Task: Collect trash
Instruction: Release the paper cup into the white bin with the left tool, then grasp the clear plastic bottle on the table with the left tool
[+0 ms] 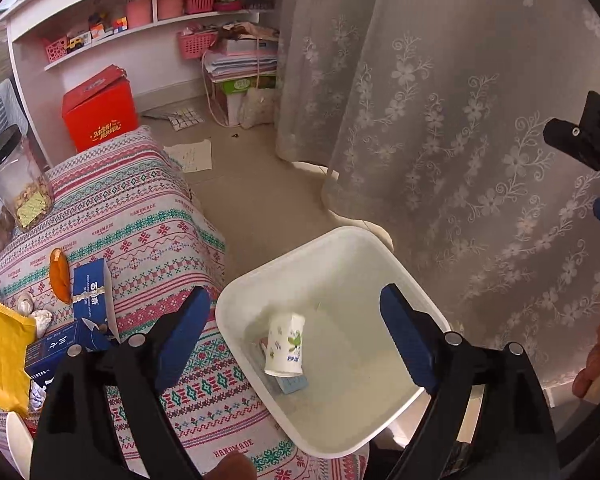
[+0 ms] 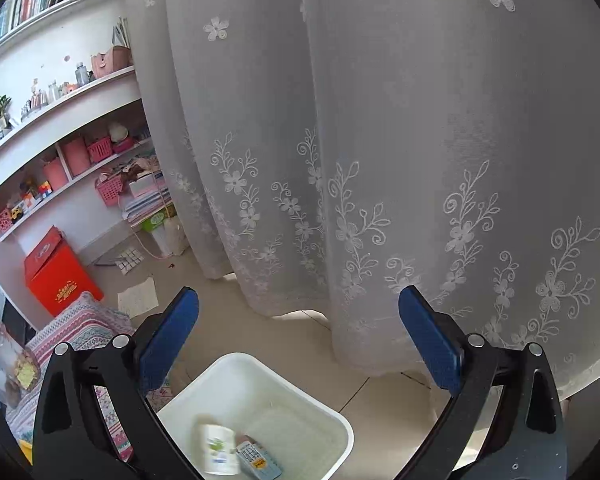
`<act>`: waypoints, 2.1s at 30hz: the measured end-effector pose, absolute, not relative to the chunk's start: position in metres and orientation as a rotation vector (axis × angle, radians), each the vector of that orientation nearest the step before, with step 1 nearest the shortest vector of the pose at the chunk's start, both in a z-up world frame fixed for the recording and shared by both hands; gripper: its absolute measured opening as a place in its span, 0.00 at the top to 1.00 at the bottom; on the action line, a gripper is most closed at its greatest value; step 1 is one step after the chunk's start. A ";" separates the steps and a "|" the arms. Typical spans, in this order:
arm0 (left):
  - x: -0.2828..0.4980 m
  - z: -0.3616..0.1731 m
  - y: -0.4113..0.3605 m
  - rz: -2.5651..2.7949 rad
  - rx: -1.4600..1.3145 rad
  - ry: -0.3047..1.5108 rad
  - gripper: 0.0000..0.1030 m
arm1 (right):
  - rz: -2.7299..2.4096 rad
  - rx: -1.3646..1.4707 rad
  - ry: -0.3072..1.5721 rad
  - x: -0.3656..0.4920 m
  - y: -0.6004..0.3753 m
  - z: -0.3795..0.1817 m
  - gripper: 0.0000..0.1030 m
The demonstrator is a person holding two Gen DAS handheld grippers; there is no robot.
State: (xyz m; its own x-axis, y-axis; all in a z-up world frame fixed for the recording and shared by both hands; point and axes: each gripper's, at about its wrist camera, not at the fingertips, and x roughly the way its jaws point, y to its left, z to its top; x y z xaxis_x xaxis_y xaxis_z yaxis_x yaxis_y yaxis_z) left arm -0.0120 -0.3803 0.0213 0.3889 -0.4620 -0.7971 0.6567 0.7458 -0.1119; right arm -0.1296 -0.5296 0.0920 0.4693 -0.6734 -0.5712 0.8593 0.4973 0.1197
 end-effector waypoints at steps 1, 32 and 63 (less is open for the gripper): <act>-0.011 0.021 -0.380 -0.715 0.240 0.929 0.18 | -0.974 0.420 0.496 -0.129 -0.530 0.092 0.07; 0.085 0.037 -0.234 -0.262 0.280 0.908 0.13 | -0.694 0.185 0.674 -0.010 -0.406 0.068 0.07; 0.226 -0.093 -0.028 -0.028 0.088 1.326 0.24 | -0.341 0.230 0.937 0.100 -0.301 0.008 0.07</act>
State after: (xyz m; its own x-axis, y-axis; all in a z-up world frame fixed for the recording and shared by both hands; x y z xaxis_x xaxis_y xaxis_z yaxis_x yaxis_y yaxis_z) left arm 0.2256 -0.0279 -0.0927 0.2429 0.0295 -0.9696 0.0706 0.9964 0.0480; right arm 0.0997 -0.3005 0.0080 0.5450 -0.1854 -0.8177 0.3829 0.9226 0.0461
